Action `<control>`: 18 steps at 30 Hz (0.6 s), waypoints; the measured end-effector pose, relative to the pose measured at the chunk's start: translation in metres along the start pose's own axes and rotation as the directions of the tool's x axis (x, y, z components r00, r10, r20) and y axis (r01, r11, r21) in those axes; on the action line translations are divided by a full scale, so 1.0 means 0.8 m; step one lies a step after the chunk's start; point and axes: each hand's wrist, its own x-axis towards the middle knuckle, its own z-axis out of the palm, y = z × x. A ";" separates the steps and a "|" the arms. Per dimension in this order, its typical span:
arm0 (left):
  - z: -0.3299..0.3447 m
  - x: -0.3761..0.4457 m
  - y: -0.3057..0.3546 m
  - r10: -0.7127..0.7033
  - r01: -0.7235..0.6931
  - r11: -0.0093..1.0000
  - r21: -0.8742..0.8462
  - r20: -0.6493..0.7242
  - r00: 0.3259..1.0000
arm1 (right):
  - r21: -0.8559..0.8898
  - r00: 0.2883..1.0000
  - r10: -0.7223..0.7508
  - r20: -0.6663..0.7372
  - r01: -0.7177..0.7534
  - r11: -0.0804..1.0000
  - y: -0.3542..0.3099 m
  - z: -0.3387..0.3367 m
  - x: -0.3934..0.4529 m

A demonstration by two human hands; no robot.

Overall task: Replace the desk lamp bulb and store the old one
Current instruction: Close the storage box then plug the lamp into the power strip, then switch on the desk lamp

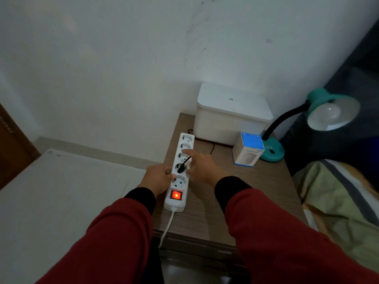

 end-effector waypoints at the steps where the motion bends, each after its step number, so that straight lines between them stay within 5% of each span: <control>1: -0.003 0.000 0.004 0.003 -0.004 0.996 0.090 0.013 1.000 | -0.010 1.000 0.011 0.017 -0.010 1.000 0.000 -0.009 -0.004; 7: -0.025 0.006 0.030 -0.048 0.048 0.910 0.412 -0.011 0.999 | -0.311 0.980 0.158 0.122 -0.114 0.944 -0.001 -0.065 -0.029; 18: -0.050 0.004 0.137 0.035 0.018 0.881 0.472 -0.104 0.994 | -0.386 0.984 0.175 0.035 -0.148 0.911 0.040 -0.152 -0.049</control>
